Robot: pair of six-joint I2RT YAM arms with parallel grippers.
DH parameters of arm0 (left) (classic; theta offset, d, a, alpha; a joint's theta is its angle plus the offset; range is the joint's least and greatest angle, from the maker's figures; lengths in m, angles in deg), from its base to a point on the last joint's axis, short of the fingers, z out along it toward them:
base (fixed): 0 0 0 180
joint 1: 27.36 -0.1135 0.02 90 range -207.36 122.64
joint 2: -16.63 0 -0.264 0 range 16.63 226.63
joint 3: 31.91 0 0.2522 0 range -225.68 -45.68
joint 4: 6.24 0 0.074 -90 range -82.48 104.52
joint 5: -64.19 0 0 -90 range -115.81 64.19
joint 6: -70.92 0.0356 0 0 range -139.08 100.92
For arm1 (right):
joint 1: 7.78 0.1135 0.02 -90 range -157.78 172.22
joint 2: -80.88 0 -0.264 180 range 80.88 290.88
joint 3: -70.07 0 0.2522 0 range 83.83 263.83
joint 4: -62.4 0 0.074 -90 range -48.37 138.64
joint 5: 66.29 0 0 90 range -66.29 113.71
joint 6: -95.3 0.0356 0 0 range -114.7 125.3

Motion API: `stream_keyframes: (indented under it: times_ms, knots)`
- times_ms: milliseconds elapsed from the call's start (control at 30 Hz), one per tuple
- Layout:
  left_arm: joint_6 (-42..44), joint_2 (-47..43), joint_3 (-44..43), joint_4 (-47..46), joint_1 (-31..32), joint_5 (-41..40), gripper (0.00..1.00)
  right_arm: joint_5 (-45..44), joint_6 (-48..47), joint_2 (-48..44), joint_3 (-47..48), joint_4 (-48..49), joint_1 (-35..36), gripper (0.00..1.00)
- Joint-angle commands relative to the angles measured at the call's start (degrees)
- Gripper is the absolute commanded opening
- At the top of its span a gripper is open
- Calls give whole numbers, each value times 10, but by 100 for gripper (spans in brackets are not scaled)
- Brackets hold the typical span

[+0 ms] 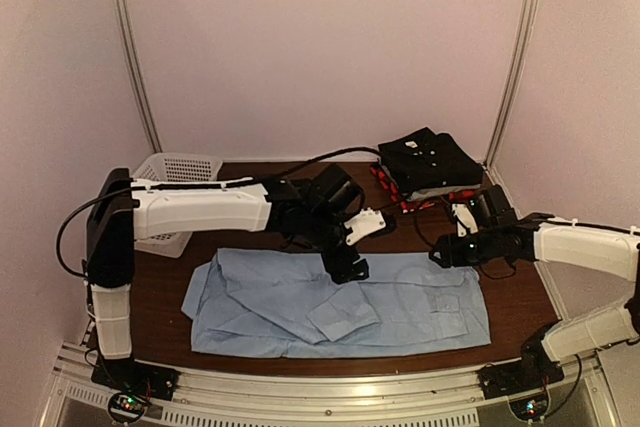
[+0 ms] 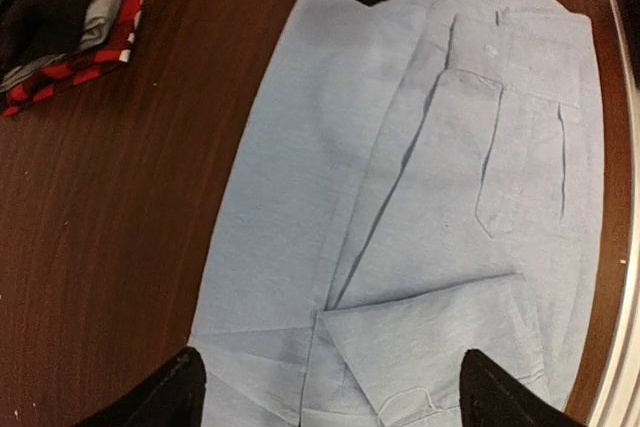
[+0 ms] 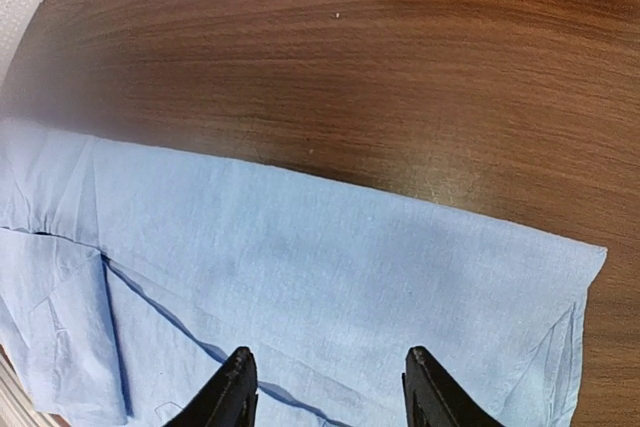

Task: Fold and stack the long sleeve shirts
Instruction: Place the rectangle-folded shirt in the left sleeve, then pick up the sleeve from the rectangle-folded shirt.

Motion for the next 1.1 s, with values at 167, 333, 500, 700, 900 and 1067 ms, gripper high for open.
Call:
stream_keyframes:
  times_ms: [167, 333, 500, 700, 900, 1067]
  knots:
    - [-70, -196, 173, -148, -44, -67, 98, -2, 2, -70, -10, 35, 123, 56]
    - [-174, -294, 284, -165, -117, -82, 98, -30, 1, -57, 18, 48, 242, 69]
    - [-239, -345, 342, -164, -164, -85, 98, -72, -17, 48, 95, 29, 358, 72]
    - [-264, -369, 370, -167, -191, -77, 98, -90, -73, 184, 196, -12, 446, 72]
    - [-264, -377, 386, -163, -192, -72, 98, -109, -90, 281, 272, -68, 472, 73]
    - [-265, -383, 396, -168, -192, -71, 98, -131, -84, 314, 290, -81, 474, 68]
